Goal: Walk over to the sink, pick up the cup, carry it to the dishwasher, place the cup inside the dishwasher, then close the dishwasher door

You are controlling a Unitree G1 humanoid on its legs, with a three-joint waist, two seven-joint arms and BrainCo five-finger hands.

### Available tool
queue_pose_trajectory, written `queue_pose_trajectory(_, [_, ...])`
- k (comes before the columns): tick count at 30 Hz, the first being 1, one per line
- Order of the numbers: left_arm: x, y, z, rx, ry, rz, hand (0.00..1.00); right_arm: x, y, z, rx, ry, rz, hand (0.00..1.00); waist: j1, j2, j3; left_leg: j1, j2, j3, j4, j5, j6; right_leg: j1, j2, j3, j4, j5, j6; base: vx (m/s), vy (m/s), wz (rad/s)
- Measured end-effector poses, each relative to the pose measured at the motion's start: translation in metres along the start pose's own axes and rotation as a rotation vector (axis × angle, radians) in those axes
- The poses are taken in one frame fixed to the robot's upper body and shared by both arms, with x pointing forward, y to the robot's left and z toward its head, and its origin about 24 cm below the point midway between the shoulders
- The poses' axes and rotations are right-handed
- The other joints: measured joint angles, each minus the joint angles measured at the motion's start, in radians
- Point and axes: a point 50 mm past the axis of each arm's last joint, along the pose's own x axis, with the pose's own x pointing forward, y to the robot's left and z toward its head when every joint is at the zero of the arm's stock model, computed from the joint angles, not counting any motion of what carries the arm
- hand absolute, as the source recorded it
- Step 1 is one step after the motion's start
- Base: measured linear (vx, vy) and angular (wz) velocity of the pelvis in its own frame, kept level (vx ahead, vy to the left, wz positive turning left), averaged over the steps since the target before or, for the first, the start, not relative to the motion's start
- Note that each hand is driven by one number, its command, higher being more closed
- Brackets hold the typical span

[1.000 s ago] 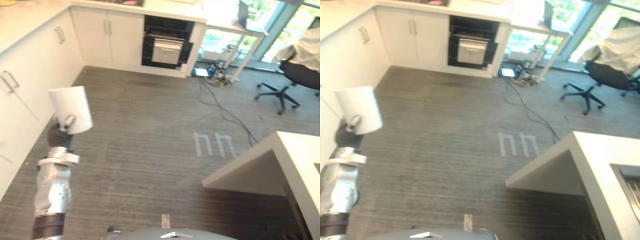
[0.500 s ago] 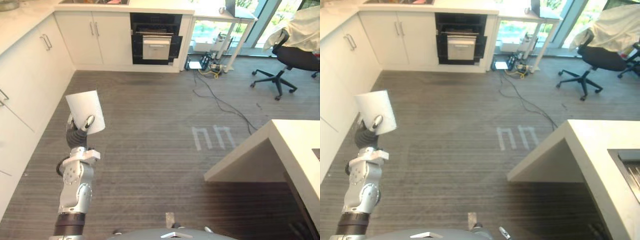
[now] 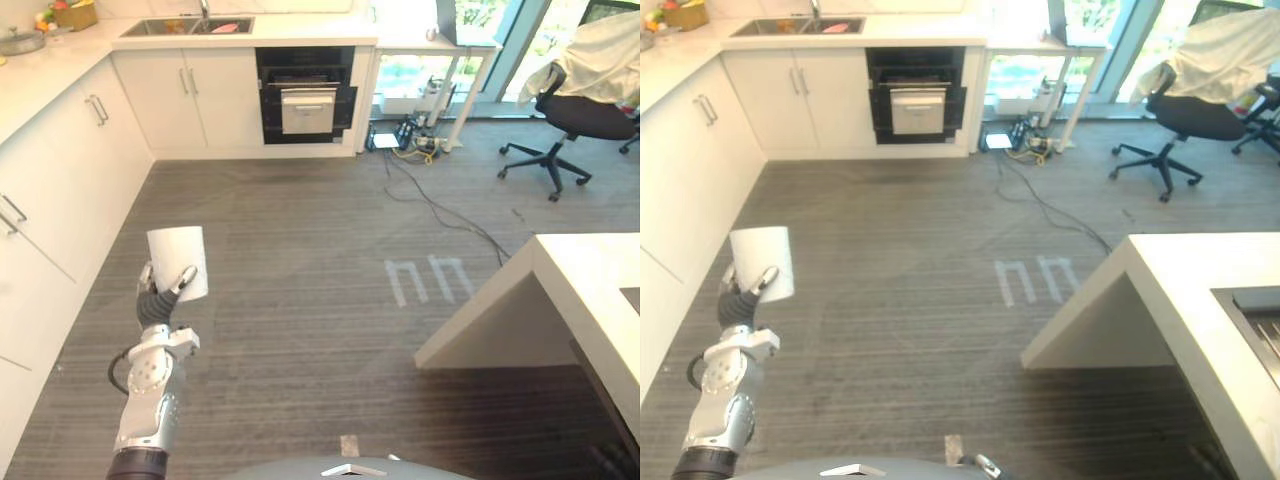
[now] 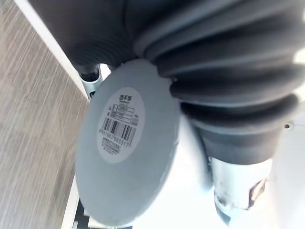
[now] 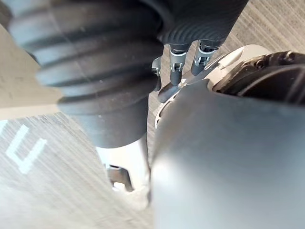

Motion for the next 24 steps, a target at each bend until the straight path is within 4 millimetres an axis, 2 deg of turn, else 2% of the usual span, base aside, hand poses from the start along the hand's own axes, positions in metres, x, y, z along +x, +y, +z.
queue_pose_trajectory(1, [-0.001,-0.009,-0.003,-0.026,0.019,-0.067,1.0,-0.001,-0.005,-0.001,0.034,-0.017,-0.018,0.0,0.0,-0.008,0.006,0.012,-0.027,-0.005,0.009,-0.032,0.013,-0.045,-0.041,0.009,0.121,-0.063,0.003,0.0,0.113,-0.01])
queue_pose_trajectory(2, [-0.002,-0.015,-0.004,-0.046,0.024,-0.106,1.0,-0.002,-0.009,-0.001,0.047,-0.031,-0.029,0.0,-0.004,-0.002,0.007,0.013,-0.038,-0.017,0.029,-0.059,0.018,-0.067,-0.059,0.016,0.21,-0.086,0.0,-0.04,0.101,-0.04])
queue_pose_trajectory(3, [-0.005,-0.028,-0.006,-0.09,0.029,-0.174,1.0,-0.004,-0.016,0.005,0.053,-0.074,-0.05,0.0,-0.005,0.001,0.034,0.013,-0.042,-0.033,0.071,-0.08,0.036,-0.154,-0.087,0.028,0.439,-0.116,-0.052,-0.06,0.071,0.09])
queue_pose_trajectory(4, [-0.008,-0.041,-0.009,-0.111,0.044,-0.221,1.0,-0.005,-0.016,0.007,0.044,-0.102,-0.05,0.0,-0.022,0.01,0.041,0.015,-0.035,-0.056,0.123,-0.112,0.047,-0.241,-0.1,0.066,0.646,-0.056,-0.106,-0.08,0.046,0.19])
queue_pose_trajectory(5, [-0.008,-0.047,-0.01,-0.115,0.046,-0.243,1.0,-0.005,-0.015,0.007,0.031,-0.112,-0.05,0.0,-0.031,0.019,0.049,0.02,-0.028,-0.069,0.143,-0.123,0.05,-0.278,-0.101,0.074,0.718,-0.049,-0.104,-0.01,0.077,0.3])
queue_pose_trajectory(6, [-0.01,-0.054,-0.009,-0.13,0.04,-0.271,1.0,-0.004,-0.013,0.003,0.003,-0.116,-0.048,0.0,-0.031,0.019,0.052,0.032,-0.004,-0.072,0.169,-0.145,0.049,-0.31,-0.081,0.064,0.726,-0.113,-0.071,0.05,0.065,0.16])
queue_pose_trajectory(7, [-0.012,-0.063,-0.002,-0.149,0.015,-0.303,1.0,-0.003,-0.006,0.001,-0.016,-0.125,-0.027,0.0,-0.024,-0.002,0.053,0.046,0.002,-0.071,0.172,-0.153,0.046,-0.33,-0.053,0.051,0.646,-0.133,-0.063,0.08,0.044,0.05])
queue_pose_trajectory(8, [-0.013,-0.067,0.002,-0.151,-0.002,-0.33,1.0,-0.003,-0.001,0.001,-0.028,-0.139,-0.01,0.0,-0.022,-0.009,0.051,0.047,0.003,-0.071,0.172,-0.157,0.044,-0.335,-0.04,0.039,0.582,-0.128,-0.057,0.1,-0.028,0.05])
queue_pose_trajectory(10, [-0.02,-0.087,0.015,-0.143,-0.051,-0.476,1.0,-0.004,0.024,0.019,-0.1,-0.237,0.066,0.0,-0.011,-0.042,0.069,0.05,0.007,-0.078,0.175,-0.169,0.028,-0.337,0.012,0.03,0.269,-0.027,-0.01,0.22,-0.123,0.18])
queue_pose_trajectory(11, [-0.024,-0.099,0.019,-0.125,-0.065,-0.554,1.0,-0.007,0.032,0.031,-0.121,-0.297,0.08,0.0,-0.003,-0.047,0.079,0.061,0.009,-0.092,0.191,-0.186,0.019,-0.33,0.025,0.04,0.172,0.0,-0.006,0.3,-0.162,0.22])
queue_pose_trajectory(13, [-0.028,-0.108,0.024,-0.123,-0.082,-0.618,1.0,-0.01,0.042,0.042,-0.136,-0.359,0.098,0.0,0.004,-0.052,0.092,0.076,0.015,-0.1,0.229,-0.223,0.001,-0.297,0.031,0.039,0.126,-0.008,-0.004,0.32,-0.191,0.24])
queue_pose_trajectory(14, [-0.03,-0.114,0.028,-0.127,-0.098,-0.647,1.0,-0.016,0.054,0.054,-0.162,-0.43,0.122,0.0,0.001,-0.053,0.099,0.111,0.031,-0.12,0.287,-0.283,-0.031,-0.267,0.03,0.028,0.178,0.031,-0.006,0.42,-0.243,0.41])
queue_pose_trajectory(15, [-0.031,-0.117,0.031,-0.14,-0.113,-0.654,1.0,-0.02,0.058,0.061,-0.163,-0.476,0.12,0.0,-0.002,-0.014,0.095,0.124,0.064,-0.132,0.312,-0.315,-0.047,-0.281,0.032,-0.018,0.265,0.027,-0.013,0.41,-0.234,0.37])
queue_pose_trajectory(16, [-0.031,-0.118,0.036,-0.146,-0.133,-0.656,1.0,-0.022,0.061,0.066,-0.165,-0.497,0.124,0.0,0.0,-0.002,0.092,0.13,0.074,-0.137,0.32,-0.328,-0.053,-0.293,0.032,-0.031,0.307,0.019,-0.029,0.26,-0.119,0.18])
queue_pose_trajectory(17, [-0.03,-0.12,0.044,-0.152,-0.167,-0.657,1.0,-0.024,0.064,0.07,-0.181,-0.515,0.127,0.0,0.011,0.018,0.085,0.136,0.086,-0.138,0.322,-0.346,-0.049,-0.313,0.031,-0.041,0.367,0.0,-0.061,0.25,-0.13,0.18])
queue_pose_trajectory(18, [-0.027,-0.123,0.054,-0.155,-0.21,-0.665,1.0,-0.025,0.066,0.071,-0.187,-0.517,0.125,0.0,0.016,0.03,0.078,0.146,0.095,-0.152,0.311,-0.355,-0.031,-0.331,0.031,-0.051,0.437,-0.05,-0.106,0.3,-0.167,0.22])
queue_pose_trajectory(19, [-0.026,-0.125,0.057,-0.164,-0.225,-0.663,1.0,-0.024,0.067,0.07,-0.191,-0.508,0.128,0.0,0.02,0.035,0.075,0.156,0.101,-0.157,0.3,-0.358,-0.019,-0.339,0.033,-0.059,0.469,-0.078,-0.107,0.35,-0.21,0.29])
queue_pose_trajectory(20, [-0.023,-0.125,0.06,-0.175,-0.239,-0.649,1.0,-0.024,0.069,0.067,-0.206,-0.495,0.132,0.0,0.024,0.035,0.074,0.176,0.107,-0.171,0.299,-0.346,0.012,-0.337,0.038,-0.071,0.516,-0.129,-0.111,0.3,-0.184,0.08])
queue_pose_trajectory(21, [-0.023,-0.123,0.059,-0.175,-0.236,-0.625,1.0,-0.023,0.071,0.063,-0.198,-0.481,0.138,0.0,0.028,0.038,0.07,0.178,0.114,-0.175,0.346,-0.315,0.007,-0.323,0.043,-0.074,0.523,-0.148,-0.121,0.3,-0.233,-0.07])
queue_pose_trajectory(22, [-0.023,-0.12,0.055,-0.161,-0.215,-0.583,1.0,-0.022,0.071,0.06,-0.204,-0.455,0.134,0.0,0.027,0.03,0.065,0.101,0.14,-0.184,0.523,-0.266,0.042,-0.28,0.059,-0.078,0.487,-0.157,-0.126,0.18,-0.159,-0.14])
queue_pose_trajectory(23, [-0.022,-0.119,0.055,-0.157,-0.213,-0.579,1.0,-0.021,0.07,0.059,-0.211,-0.45,0.13,0.0,0.027,0.029,0.065,0.08,0.146,-0.19,0.572,-0.247,0.04,-0.27,0.063,-0.079,0.474,-0.157,-0.127,0.27,-0.213,-0.02])
queue_pose_trajectory(24, [-0.021,-0.118,0.055,-0.15,-0.215,-0.562,1.0,-0.021,0.063,0.056,-0.223,-0.435,0.109,0.0,0.025,0.035,0.068,-0.027,0.188,-0.22,0.765,-0.134,-0.017,-0.221,0.081,-0.102,0.418,-0.157,-0.126,0.21,-0.111,0.04])
